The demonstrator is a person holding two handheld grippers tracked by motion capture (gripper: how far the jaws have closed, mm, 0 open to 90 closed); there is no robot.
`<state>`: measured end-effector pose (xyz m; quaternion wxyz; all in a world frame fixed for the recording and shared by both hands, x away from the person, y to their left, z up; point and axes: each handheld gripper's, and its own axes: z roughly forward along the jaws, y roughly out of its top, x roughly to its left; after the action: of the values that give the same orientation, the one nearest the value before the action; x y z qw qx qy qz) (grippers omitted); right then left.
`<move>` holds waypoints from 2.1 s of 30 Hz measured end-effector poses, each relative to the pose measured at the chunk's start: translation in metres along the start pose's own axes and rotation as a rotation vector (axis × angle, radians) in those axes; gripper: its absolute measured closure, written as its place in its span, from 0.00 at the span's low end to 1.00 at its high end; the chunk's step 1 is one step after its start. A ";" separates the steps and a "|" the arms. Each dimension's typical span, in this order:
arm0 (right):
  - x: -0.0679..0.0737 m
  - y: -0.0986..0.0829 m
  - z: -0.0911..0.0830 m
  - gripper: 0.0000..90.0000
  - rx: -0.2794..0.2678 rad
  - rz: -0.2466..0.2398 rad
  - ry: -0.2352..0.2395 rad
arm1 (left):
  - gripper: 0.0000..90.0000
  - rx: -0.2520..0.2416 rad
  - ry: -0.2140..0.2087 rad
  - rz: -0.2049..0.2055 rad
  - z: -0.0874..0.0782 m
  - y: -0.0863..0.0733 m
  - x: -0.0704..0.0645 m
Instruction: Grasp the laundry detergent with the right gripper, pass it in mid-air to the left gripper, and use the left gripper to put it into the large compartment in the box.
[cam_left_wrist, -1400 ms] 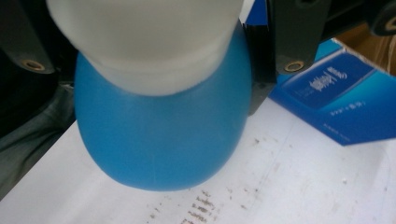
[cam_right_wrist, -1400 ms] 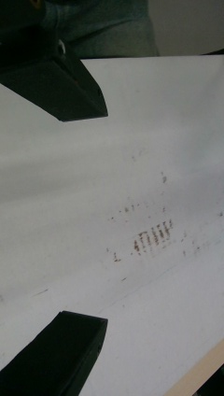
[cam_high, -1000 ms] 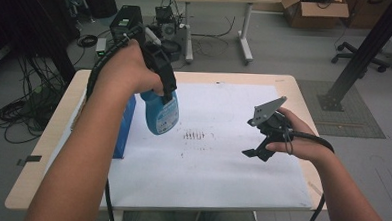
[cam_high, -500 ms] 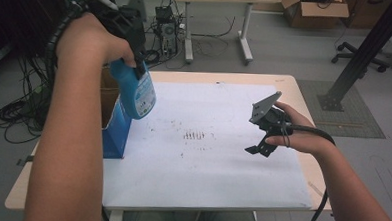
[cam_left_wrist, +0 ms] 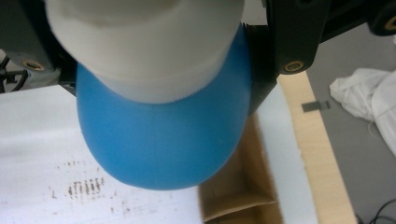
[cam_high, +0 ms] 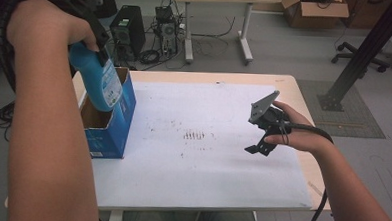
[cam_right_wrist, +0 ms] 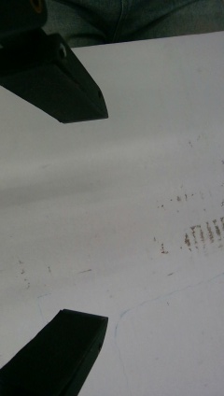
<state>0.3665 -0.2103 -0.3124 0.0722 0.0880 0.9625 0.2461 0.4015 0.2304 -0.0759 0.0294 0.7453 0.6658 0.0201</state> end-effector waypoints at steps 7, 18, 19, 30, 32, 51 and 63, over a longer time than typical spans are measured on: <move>-0.002 0.002 0.003 0.03 0.007 0.000 0.004 | 0.43 -0.008 0.025 -0.067 -0.007 -0.001 0.021; -0.004 0.006 0.008 0.03 0.018 0.001 0.020 | 0.43 -0.017 0.034 -0.122 0.003 0.000 0.043; -0.005 0.006 0.008 0.03 0.019 0.000 0.019 | 0.43 -0.017 0.034 -0.122 0.003 0.000 0.043; -0.002 0.008 0.010 0.03 0.018 -0.007 0.019 | 0.43 0.002 0.031 -0.133 0.032 0.004 0.050; -0.002 0.008 0.010 0.03 0.022 -0.005 0.018 | 0.43 0.001 0.031 -0.135 0.037 0.004 0.050; 0.002 0.008 0.014 0.03 0.014 -0.009 0.027 | 0.43 0.036 0.021 -0.135 0.091 0.008 0.053; 0.004 0.006 0.015 0.03 0.010 -0.006 0.033 | 0.43 0.054 0.028 -0.130 0.120 0.009 0.049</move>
<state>0.3658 -0.1973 -0.3232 0.0567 0.0814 0.9651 0.2425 0.4243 0.2760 -0.1951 0.0014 0.7005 0.7136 0.0108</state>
